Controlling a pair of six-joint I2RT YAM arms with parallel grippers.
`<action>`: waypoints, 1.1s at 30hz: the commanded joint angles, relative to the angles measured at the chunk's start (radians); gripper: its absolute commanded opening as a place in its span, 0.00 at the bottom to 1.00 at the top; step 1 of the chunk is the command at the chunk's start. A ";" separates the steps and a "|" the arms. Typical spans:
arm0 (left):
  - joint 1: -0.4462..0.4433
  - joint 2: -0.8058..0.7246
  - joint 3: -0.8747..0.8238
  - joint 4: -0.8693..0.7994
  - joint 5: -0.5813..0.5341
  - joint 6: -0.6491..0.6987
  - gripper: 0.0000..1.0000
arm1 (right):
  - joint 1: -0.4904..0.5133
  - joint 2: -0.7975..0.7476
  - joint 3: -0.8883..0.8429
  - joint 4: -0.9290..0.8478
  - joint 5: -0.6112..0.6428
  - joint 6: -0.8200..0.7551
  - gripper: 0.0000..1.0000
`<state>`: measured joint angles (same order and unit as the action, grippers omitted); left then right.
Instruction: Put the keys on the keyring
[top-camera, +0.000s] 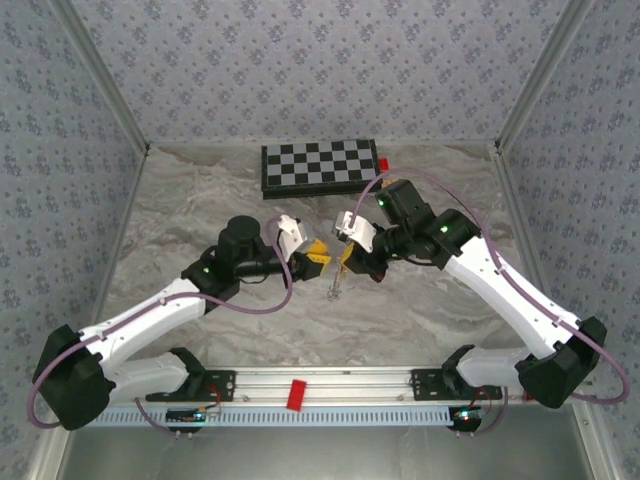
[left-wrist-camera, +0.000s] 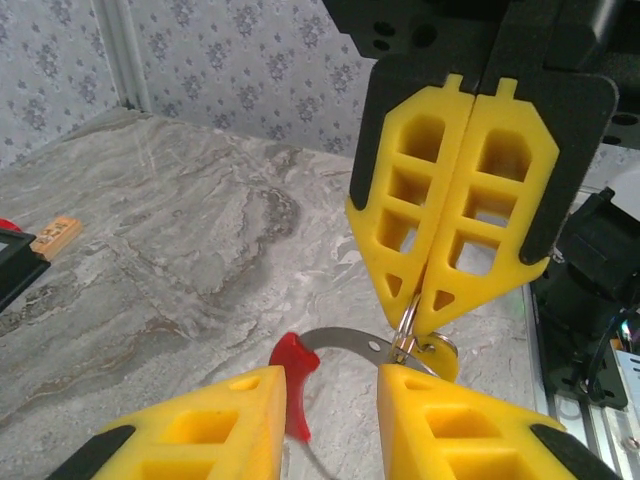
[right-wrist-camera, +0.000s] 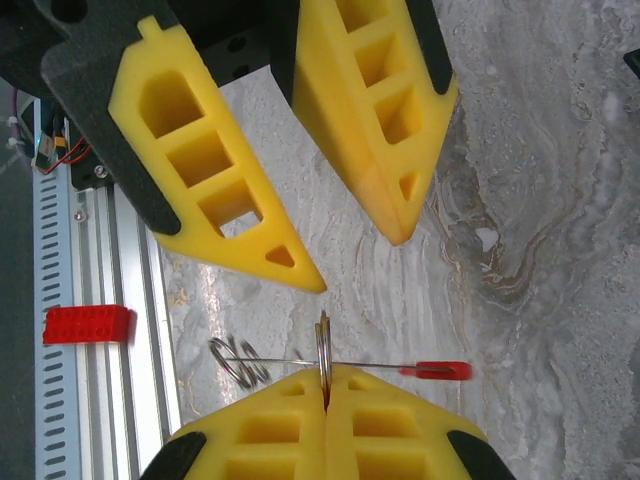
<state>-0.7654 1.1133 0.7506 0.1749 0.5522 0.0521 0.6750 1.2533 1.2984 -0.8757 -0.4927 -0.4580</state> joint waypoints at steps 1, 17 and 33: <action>0.003 0.006 0.028 0.010 0.058 0.009 0.31 | 0.007 -0.002 0.031 -0.007 -0.010 -0.016 0.00; -0.006 0.032 0.038 0.036 0.079 -0.006 0.31 | 0.024 0.011 0.027 -0.003 -0.039 -0.013 0.00; -0.018 0.054 0.058 0.038 0.135 -0.006 0.27 | 0.037 0.012 0.017 0.003 -0.060 -0.008 0.00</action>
<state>-0.7742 1.1671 0.7650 0.1841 0.6479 0.0437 0.6994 1.2644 1.2987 -0.8764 -0.5117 -0.4614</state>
